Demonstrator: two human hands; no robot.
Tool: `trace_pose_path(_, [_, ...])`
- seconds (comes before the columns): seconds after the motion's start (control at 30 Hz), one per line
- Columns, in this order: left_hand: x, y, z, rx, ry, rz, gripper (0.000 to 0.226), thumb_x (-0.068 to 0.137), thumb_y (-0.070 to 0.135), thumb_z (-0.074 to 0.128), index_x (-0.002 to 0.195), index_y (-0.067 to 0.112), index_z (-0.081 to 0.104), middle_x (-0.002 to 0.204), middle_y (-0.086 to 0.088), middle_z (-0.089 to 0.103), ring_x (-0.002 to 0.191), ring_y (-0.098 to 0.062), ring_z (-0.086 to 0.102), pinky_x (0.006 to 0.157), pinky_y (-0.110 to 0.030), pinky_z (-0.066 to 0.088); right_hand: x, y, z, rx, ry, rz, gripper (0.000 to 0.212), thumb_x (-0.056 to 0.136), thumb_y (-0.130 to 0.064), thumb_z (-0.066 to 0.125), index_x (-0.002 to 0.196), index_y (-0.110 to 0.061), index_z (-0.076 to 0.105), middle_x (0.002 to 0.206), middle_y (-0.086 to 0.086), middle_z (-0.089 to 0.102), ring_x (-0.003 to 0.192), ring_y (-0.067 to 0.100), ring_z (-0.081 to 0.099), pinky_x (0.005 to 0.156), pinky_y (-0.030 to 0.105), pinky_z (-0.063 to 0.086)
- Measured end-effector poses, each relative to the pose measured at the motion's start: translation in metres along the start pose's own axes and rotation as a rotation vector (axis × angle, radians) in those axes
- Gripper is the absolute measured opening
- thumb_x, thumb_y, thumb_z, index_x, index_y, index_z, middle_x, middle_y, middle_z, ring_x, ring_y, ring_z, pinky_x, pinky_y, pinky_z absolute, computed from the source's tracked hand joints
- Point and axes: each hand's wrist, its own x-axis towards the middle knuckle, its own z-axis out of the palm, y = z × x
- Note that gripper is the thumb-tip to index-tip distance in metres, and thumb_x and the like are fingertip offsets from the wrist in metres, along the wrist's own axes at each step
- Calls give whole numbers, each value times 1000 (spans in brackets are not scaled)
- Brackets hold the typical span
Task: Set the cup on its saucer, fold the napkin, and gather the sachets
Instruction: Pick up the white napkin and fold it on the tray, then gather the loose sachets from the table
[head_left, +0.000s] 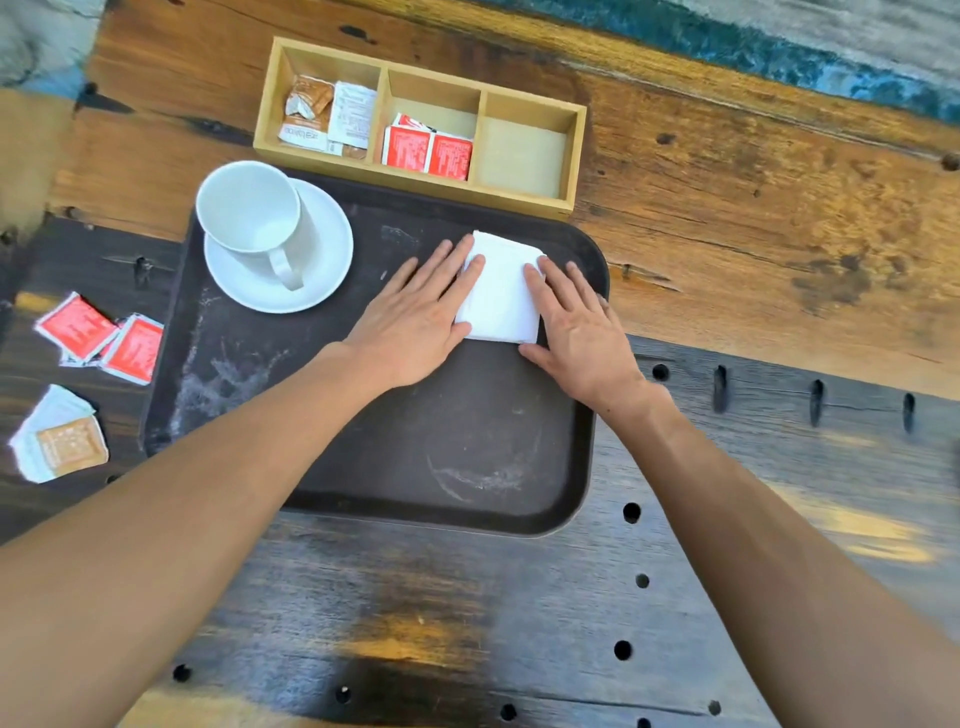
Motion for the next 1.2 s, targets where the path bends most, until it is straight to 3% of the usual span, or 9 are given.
trace_pose_path(0.1, [-2, 3, 0, -17, -21, -68, 73, 107, 40, 36, 162, 26, -9, 171, -6, -14, 158, -24, -7, 128, -45, 7, 1, 0, -2, 107, -17, 5, 84, 98, -47, 58, 162, -19, 12, 171, -2, 6, 158, 25, 7, 124, 46, 21])
trace_pose_path(0.3, [-18, 11, 0, -52, -70, -115, 72, 106, 42, 38, 161, 36, -8, 172, -1, 2, 159, -27, -2, 127, -48, 10, 8, -4, -12, 52, 64, 41, 69, 93, -30, 69, 152, -16, 37, 160, 2, 30, 143, 29, 36, 107, 50, 44])
trace_pose_path(0.57, [-74, 6, 7, -70, -130, -179, 75, 104, 38, 43, 161, 39, -6, 172, 5, 2, 159, -25, 0, 126, -48, 13, -4, -47, -23, -15, 133, 120, 62, 88, -21, 71, 144, -13, 47, 158, 7, 36, 147, 30, 31, 114, 49, 32])
trace_pose_path(0.87, [-170, -31, 12, -145, -142, -178, 54, 106, 44, 36, 157, 28, 33, 171, 2, 16, 158, -22, 11, 123, -49, 22, -31, -176, -4, 127, 138, -25, 49, 89, -14, 68, 137, -10, 57, 151, 8, 47, 141, 29, 42, 113, 46, 37])
trace_pose_path(1.03, [-232, -81, -3, -265, 2, -193, 42, 103, 34, 48, 141, 18, 55, 146, -6, 54, 134, -27, 50, 111, -43, 39, -24, -261, 13, 237, 120, -110, 43, 88, -7, 65, 131, -4, 60, 138, 12, 55, 126, 33, 53, 106, 45, 44])
trace_pose_path(1.2, [-294, -143, -11, -425, 206, -473, 28, 94, 16, 60, 121, 10, 66, 118, -9, 65, 113, -32, 59, 97, -42, 47, 3, -335, 19, 226, 64, -203, 36, 88, -5, 62, 124, -5, 63, 121, 15, 61, 114, 34, 57, 101, 42, 46])
